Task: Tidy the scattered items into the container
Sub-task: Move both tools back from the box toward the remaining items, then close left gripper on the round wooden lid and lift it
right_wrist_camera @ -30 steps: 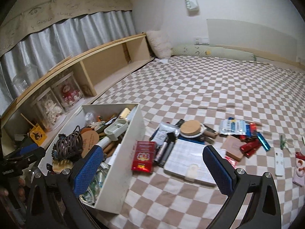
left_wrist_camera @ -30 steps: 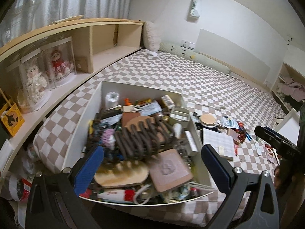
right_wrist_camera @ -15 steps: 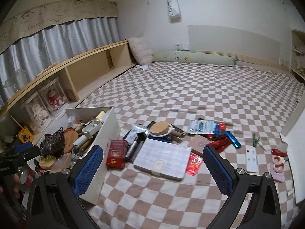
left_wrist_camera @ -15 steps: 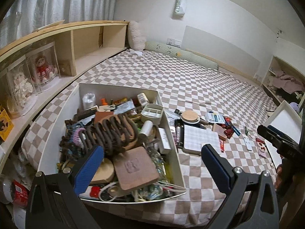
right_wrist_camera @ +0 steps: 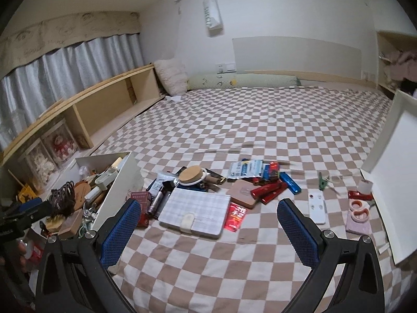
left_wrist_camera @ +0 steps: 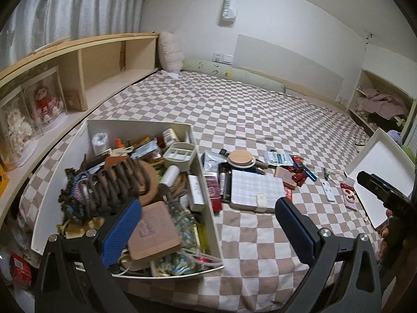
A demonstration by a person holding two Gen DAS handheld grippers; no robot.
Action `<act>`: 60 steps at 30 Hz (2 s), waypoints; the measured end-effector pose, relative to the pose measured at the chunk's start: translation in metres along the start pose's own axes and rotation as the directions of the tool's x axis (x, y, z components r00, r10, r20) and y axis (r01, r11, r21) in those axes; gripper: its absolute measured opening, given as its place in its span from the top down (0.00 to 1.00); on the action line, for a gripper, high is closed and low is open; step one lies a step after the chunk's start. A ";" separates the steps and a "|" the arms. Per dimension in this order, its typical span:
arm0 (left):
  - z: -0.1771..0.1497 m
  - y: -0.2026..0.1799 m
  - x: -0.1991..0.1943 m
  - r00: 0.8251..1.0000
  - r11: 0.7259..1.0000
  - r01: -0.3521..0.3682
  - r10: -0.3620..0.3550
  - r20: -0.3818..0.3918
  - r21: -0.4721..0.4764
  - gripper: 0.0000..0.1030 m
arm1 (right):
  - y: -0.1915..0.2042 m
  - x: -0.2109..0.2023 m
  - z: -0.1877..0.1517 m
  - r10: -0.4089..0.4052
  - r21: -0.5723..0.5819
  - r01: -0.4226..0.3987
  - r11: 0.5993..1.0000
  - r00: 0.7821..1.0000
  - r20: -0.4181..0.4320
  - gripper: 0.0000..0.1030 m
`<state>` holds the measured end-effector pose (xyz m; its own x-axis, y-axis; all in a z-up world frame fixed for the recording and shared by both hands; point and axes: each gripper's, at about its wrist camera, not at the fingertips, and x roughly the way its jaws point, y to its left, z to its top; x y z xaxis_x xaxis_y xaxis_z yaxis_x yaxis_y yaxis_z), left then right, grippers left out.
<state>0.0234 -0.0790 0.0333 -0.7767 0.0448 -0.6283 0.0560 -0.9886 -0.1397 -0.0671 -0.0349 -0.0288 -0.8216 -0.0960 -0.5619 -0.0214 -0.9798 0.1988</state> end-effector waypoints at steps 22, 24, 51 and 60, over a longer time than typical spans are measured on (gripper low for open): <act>-0.009 -0.086 0.079 0.988 0.983 0.152 -0.148 -0.038 0.102 0.00 | -0.070 0.009 -0.025 -0.135 0.064 0.133 0.989 0.990 0.036 0.00; -0.009 -0.092 0.088 0.984 0.980 0.175 -0.170 -0.053 0.098 0.00 | -0.079 0.014 -0.030 -0.164 0.078 0.160 0.984 0.985 0.050 0.00; 0.047 -0.123 0.247 0.973 0.991 0.127 -0.117 -0.198 0.037 0.00 | -0.133 0.084 -0.075 -0.133 0.154 0.136 0.979 0.991 -0.027 0.00; 0.075 -0.098 0.318 0.948 0.995 0.055 -0.080 -0.309 -0.088 0.02 | -0.138 0.093 -0.080 -0.117 0.175 0.127 0.976 0.991 -0.069 0.00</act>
<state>-0.2756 0.0214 -0.0955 -0.5471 0.1660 -0.8205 0.0680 -0.9681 -0.2412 -0.0952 0.0774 -0.1726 -0.7721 0.0072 -0.6355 -0.2253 -0.9381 0.2631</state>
